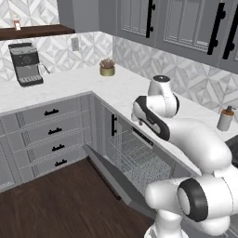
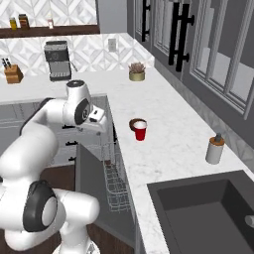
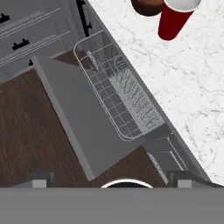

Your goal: Pick up the cup and bowl from the counter, place them in the dishwasher, and close the dishwasher door.

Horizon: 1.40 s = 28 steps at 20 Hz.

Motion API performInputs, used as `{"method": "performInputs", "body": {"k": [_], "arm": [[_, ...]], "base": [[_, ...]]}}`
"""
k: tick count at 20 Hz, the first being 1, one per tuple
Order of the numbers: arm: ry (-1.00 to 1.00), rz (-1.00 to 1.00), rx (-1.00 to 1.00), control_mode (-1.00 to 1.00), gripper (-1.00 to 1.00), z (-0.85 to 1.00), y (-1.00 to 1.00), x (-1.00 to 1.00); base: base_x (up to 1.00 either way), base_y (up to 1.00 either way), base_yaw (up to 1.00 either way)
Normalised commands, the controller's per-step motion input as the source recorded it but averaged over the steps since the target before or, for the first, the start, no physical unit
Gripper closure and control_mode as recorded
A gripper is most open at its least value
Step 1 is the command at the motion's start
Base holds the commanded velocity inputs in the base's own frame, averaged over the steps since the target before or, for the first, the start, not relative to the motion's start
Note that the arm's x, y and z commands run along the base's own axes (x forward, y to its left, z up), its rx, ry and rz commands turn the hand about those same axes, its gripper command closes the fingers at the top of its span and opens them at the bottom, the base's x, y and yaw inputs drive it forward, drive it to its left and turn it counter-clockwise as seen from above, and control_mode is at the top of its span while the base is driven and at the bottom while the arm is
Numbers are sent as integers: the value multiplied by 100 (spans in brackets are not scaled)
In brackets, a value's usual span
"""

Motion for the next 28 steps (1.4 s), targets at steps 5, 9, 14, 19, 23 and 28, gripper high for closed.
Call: {"method": "performInputs", "body": {"k": [5,9,14,19,23,28], "arm": [[19,-7,0,-100,-100,-2,-1,46],[12,1,-2,-100,-100,-5,-16,35],[5,5,-8,-100,-100,-18,-16,27],[0,3,-3,-100,-100,-7,-29,34],[-1,4,0,-100,-100,0,-36,29],[-1,3,0,-100,-100,-1,-32,35]], "base": [[0,0,0],[0,0,0],[0,0,0],[0,0,0],[0,0,0],[0,0,0]]}}
